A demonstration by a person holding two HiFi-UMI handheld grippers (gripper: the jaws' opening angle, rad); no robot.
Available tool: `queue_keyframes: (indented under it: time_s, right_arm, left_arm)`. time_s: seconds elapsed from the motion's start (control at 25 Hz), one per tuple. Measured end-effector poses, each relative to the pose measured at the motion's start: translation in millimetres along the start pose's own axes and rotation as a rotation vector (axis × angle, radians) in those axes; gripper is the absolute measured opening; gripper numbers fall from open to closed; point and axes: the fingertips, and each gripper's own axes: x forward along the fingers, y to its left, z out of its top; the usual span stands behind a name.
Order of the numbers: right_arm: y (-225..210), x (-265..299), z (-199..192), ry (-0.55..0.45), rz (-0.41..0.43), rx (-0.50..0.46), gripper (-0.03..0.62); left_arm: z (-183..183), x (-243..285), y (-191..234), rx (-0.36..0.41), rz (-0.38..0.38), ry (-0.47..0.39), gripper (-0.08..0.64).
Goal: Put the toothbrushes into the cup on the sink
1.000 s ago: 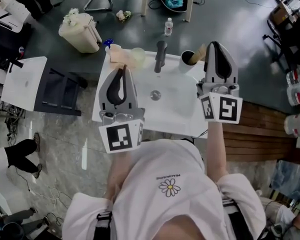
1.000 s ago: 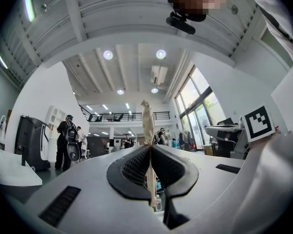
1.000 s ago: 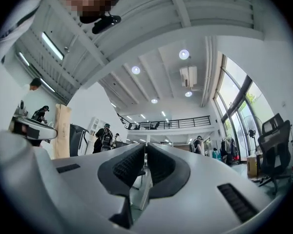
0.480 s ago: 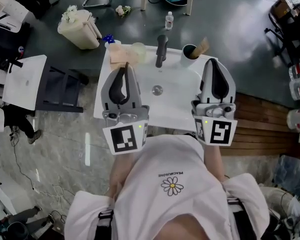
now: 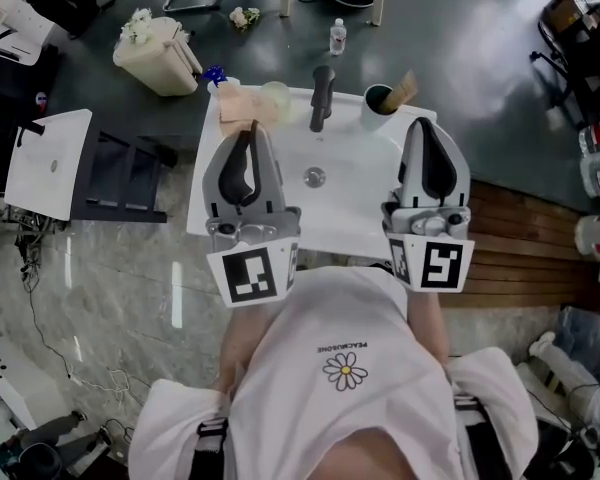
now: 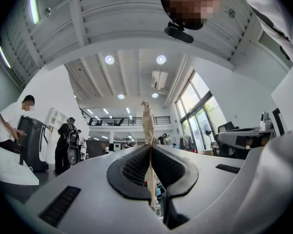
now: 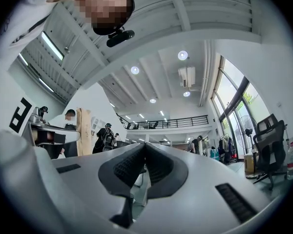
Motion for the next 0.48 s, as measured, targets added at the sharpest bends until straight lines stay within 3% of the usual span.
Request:
queue_keyframes:
  time_s: [0.28,0.48]
  right_arm:
    - [-2,3,-3,0.016,0.010,0.008,0.012]
    - [1,-3,-6,0.038,0.007,0.003,0.012]
  left_arm:
    - [10,35,14,0.068,-0.026,-0.048,0.026]
    - [-25,77,26,0.071,-0.043,0.020,0.025]
